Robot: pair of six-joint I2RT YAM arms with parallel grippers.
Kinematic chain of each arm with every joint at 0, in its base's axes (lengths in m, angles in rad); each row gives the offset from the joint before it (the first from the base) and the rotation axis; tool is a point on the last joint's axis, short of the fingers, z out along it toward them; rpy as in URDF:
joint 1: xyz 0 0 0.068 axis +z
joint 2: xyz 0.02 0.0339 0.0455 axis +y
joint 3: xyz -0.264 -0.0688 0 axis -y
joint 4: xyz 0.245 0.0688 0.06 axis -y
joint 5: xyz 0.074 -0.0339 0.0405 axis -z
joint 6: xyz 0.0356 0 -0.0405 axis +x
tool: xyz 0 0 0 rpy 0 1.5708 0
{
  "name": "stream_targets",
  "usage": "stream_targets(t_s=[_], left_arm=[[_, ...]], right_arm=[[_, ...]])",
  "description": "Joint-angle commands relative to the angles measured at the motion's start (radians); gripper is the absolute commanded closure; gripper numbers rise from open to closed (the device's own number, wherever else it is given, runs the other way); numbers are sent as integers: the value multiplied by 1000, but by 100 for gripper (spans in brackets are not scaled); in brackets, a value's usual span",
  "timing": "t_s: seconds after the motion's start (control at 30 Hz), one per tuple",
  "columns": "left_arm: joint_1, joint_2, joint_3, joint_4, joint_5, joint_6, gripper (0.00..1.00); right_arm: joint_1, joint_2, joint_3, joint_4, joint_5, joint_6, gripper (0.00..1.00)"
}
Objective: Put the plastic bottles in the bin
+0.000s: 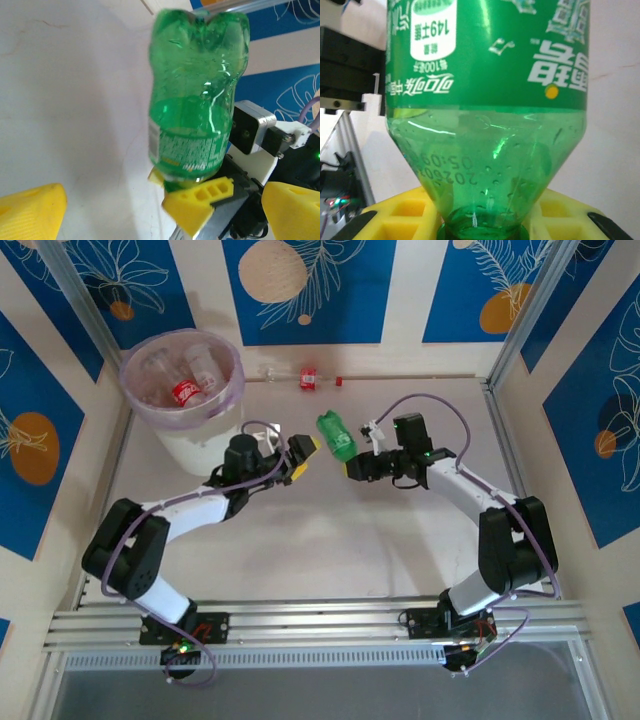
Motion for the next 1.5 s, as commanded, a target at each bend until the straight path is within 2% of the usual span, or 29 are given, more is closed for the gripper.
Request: stream_targets(t_s=[0.0,0.23,0.3,0.4,0.47,0.57,0.63,0.77,0.8,0.87,1.0,1.1,1.17,1.33,1.47], left_arm=[[-24,26,53,25,19,26,0],[-46,87,96,75,5,-9,1],[-53,105,100,102,8,-28,9],[-55,112,92,121,5,-47,28],[-55,115,94,120,3,-47,35],[-55,114,98,115,-1,-47,43],[-55,106,111,79,-4,-24,44],[-47,74,158,-39,-16,54,48],[-44,64,177,-78,-22,79,52],[-36,40,225,-168,-34,137,57],[-13,-4,355,-332,-38,232,58],[37,-28,505,-471,-1,314,61],[96,-32,624,-596,22,371,69],[286,-31,908,-891,22,522,82],[456,-22,1035,-993,-18,574,100]], right_arm=[[41,-21,-3,-31,-87,-34,71],[82,-26,-14,-22,-98,-13,71],[89,-24,-16,-25,-90,-12,71],[91,-26,-19,-26,-78,-9,70],[90,-28,-20,-26,-79,-12,69],[89,-32,-15,-42,-75,-17,56],[83,-45,-11,-60,-68,-23,39],[56,-107,-6,-102,-46,-29,13],[43,-129,-6,-117,-38,-30,8],[15,-181,-10,-136,-21,-16,7],[-91,-270,-29,-146,-3,99,3],[-154,-295,-62,-141,22,133,3],[-173,-289,-76,-147,33,128,3],[-191,-268,-92,-160,65,126,4],[-194,-253,-104,-143,65,138,4]])
